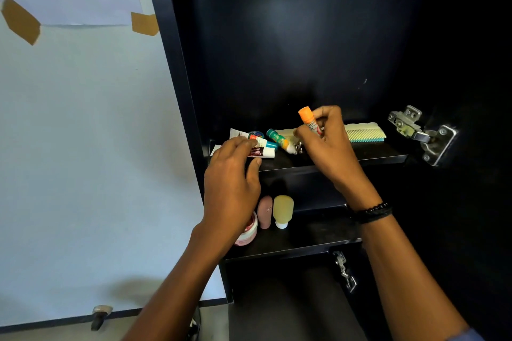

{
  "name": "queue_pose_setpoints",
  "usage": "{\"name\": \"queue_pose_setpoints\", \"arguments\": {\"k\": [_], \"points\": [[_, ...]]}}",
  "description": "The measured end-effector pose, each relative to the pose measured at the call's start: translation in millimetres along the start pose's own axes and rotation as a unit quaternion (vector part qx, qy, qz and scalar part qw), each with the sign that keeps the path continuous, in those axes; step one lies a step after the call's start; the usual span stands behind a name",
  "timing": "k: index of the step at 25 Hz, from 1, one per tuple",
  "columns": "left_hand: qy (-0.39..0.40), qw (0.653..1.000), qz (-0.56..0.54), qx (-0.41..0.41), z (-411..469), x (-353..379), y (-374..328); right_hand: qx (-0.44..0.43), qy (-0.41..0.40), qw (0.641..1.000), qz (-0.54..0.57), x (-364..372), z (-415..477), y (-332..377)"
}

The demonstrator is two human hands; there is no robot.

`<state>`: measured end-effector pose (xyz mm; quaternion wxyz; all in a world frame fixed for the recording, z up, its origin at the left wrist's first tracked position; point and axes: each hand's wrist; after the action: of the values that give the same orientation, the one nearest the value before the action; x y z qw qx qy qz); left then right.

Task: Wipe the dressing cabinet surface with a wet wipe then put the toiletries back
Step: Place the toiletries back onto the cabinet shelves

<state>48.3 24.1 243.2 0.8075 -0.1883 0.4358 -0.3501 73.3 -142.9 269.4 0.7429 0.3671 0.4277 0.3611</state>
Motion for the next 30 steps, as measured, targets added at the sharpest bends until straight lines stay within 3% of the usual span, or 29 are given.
{"name": "queue_pose_setpoints", "arguments": {"k": [4,8,16,22,26,30], "points": [[-0.002,0.999,-0.051,0.017,-2,-1,-5,-0.039,0.065,0.997,0.012,-7,-8,4],[0.003,0.998,-0.039,0.046,-3,5,-9,-0.119,0.098,0.987,-0.047,-5,-19,2],[-0.006,0.998,-0.038,0.047,-3,2,-11,-0.122,0.062,0.991,0.001,-4,-18,-2],[-0.032,0.994,-0.057,0.085,9,-12,-23,-0.151,0.101,0.982,0.052,-13,-15,23],[-0.045,0.988,-0.036,0.143,22,-29,-31,-0.153,0.112,0.977,0.099,-23,-18,46],[-0.082,0.973,0.005,0.215,34,-55,-48,-0.171,0.061,0.965,0.189,-34,-15,80]]}}
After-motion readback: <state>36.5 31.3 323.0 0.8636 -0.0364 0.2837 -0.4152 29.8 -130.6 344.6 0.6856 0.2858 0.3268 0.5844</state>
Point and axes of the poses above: each hand's wrist, its own z-axis towards the middle knuckle, its own x-axis out of the palm, y = z × x, and after that the axes turned 6 degrees about -z, right-handed
